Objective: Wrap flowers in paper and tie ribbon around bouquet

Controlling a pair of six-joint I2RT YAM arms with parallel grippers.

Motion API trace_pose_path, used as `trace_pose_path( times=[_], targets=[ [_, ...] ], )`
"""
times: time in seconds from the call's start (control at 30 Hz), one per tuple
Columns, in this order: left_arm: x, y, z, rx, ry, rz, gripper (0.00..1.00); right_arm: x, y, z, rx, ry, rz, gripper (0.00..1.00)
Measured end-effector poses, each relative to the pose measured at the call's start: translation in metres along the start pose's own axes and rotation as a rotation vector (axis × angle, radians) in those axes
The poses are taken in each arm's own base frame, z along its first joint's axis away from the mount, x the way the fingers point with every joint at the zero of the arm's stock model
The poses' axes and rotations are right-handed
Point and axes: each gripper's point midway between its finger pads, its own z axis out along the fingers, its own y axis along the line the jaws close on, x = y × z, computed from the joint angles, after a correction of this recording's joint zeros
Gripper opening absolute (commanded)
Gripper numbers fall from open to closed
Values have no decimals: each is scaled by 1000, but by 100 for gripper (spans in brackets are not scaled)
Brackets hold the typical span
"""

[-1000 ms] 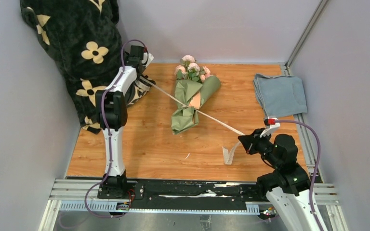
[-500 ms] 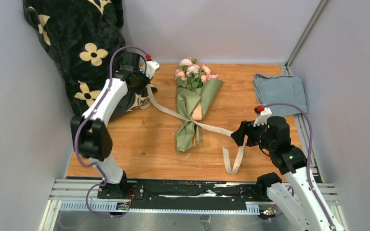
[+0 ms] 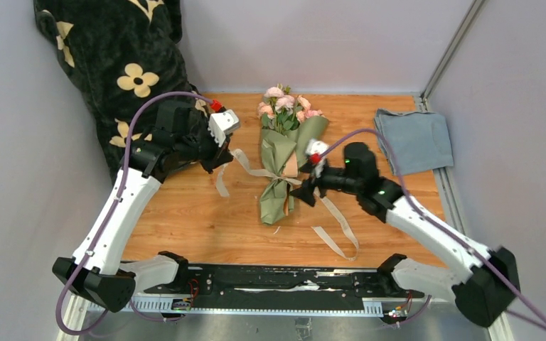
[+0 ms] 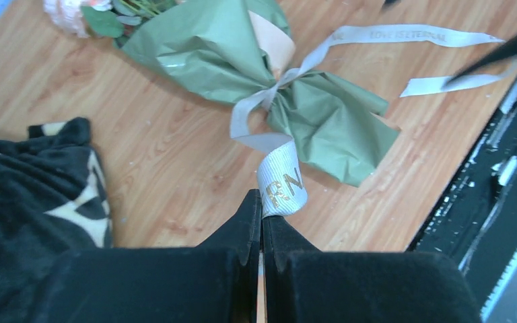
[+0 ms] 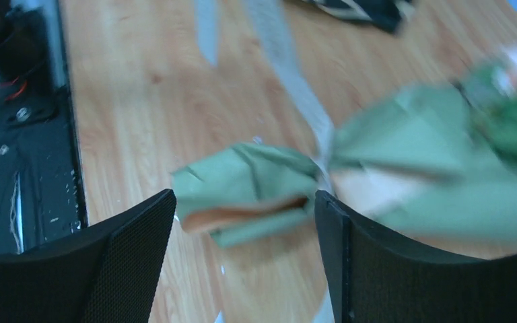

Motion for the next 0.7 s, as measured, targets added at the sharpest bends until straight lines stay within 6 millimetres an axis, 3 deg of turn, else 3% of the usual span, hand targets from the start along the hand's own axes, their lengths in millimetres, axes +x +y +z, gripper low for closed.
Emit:
trace_pose_path(
  times=[0.07, 0.17, 0.37, 0.53, 0.6, 0.63, 0.7],
  targets=[
    [2, -7, 1, 32, 2, -24, 0, 3, 31, 33, -168, -12, -128, 82],
    [8, -17, 3, 78, 16, -70, 0, 4, 58, 71, -326, -62, -245, 82],
    [6, -28, -4, 110, -2, -90, 0, -4, 44, 129, -352, -139, -304, 82],
    [6, -33, -9, 118, -6, -98, 0, 7, 37, 164, -351, -159, -296, 76],
    [7, -33, -9, 119, -1, -102, 0, 12, 34, 172, -348, -157, -291, 54],
    [8, -34, -9, 120, 4, -105, 0, 15, 33, 175, -343, -155, -284, 36],
    [10, -34, -10, 121, 10, -109, 0, 18, 30, 179, -327, -153, -283, 14]
  ],
)
